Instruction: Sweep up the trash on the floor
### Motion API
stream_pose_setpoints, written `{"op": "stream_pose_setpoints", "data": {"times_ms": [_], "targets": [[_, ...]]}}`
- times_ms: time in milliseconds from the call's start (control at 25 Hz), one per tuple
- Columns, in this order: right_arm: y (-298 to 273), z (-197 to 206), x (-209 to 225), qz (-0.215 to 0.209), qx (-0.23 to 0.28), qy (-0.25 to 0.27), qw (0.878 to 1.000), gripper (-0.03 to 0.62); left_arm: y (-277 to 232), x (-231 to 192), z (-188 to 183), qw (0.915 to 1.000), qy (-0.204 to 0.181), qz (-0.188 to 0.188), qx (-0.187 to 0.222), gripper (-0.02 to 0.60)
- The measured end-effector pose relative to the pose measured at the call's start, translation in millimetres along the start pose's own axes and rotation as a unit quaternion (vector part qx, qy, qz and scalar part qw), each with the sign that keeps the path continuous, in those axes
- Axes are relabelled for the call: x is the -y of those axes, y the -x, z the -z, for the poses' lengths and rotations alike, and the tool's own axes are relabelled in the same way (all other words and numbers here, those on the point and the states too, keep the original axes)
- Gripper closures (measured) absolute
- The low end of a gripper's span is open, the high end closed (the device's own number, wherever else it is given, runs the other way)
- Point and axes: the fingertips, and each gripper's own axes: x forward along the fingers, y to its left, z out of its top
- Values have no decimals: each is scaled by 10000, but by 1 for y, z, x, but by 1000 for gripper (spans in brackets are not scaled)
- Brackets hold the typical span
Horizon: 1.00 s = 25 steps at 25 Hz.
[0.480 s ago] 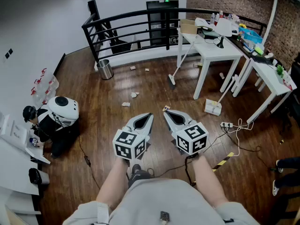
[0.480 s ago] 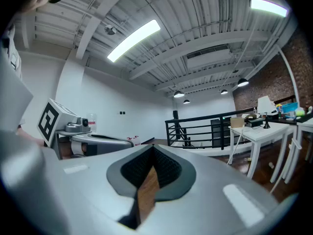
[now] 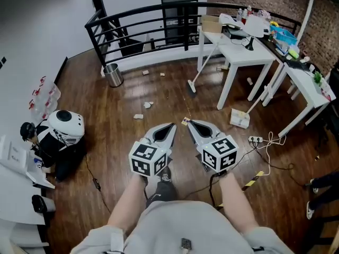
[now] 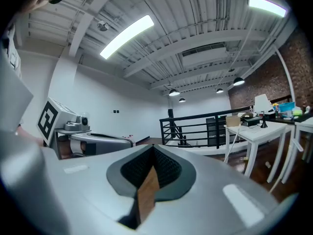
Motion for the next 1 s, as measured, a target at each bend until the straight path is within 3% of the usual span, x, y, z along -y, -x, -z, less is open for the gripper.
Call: {"op": "stream_pose_setpoints", "data": {"times_ms": [280,640,1000], "targets": [[-74,-12,52,236,-73,15,9997,594,-69,-66,-17,9995,-68,316,-26,574],[-178,-54,134,941,-148,-18,9955,594,-157,-161,-48,9969,27,776,-149,574],[-209,-63,221,1354,-216,-144,9905,594,-249,-188,-54,9928,96,1150,-331,574]]}}
